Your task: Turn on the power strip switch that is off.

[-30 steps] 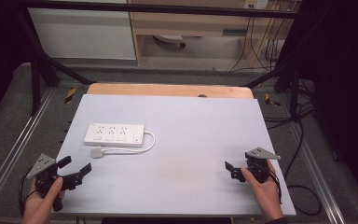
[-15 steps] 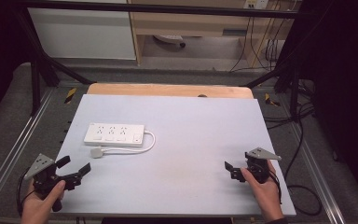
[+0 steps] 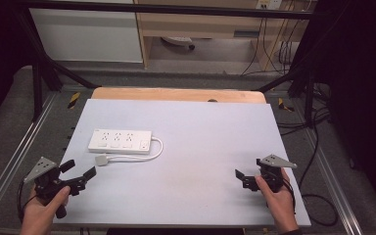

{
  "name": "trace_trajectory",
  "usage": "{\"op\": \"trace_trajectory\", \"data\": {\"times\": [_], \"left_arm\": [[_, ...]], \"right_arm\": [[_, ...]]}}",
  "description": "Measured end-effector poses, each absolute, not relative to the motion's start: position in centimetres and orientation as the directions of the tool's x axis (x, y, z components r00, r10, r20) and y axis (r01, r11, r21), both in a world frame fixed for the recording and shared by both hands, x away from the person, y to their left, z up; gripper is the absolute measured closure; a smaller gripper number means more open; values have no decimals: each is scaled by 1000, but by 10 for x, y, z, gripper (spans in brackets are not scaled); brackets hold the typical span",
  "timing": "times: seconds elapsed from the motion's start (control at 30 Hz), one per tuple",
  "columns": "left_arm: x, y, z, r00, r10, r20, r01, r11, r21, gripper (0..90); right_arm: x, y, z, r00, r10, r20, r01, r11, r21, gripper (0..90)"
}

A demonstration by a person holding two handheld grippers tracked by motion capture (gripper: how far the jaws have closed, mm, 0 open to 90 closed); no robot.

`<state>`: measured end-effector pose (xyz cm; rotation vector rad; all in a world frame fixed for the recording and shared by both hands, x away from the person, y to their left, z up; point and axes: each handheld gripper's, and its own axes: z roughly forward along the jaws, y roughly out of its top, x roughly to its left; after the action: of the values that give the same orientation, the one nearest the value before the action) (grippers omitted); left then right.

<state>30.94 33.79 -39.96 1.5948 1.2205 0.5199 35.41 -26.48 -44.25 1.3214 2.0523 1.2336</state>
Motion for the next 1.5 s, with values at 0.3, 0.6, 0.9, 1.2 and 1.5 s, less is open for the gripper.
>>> {"op": "trace_trajectory", "data": {"times": [0.3,0.6,0.9,1.2,1.5], "left_arm": [[319,336,-385,394,895,-211,438,19,899,66],[328,331,-373,403,896,-188,416,3,909,60],[341,324,-364,417,895,-161,399,-21,917,61],[352,322,-360,411,898,-159,410,-27,912,64],[362,321,-357,406,903,-142,411,-42,911,65]], "right_arm": [[353,-266,-442,-469,875,122,516,159,842,27],[353,-267,-441,-467,875,125,510,151,847,26],[353,-267,-440,-468,875,128,510,148,847,26],[353,-268,-440,-466,875,133,505,139,852,26],[353,-269,-440,-463,876,132,504,138,853,26]]}}
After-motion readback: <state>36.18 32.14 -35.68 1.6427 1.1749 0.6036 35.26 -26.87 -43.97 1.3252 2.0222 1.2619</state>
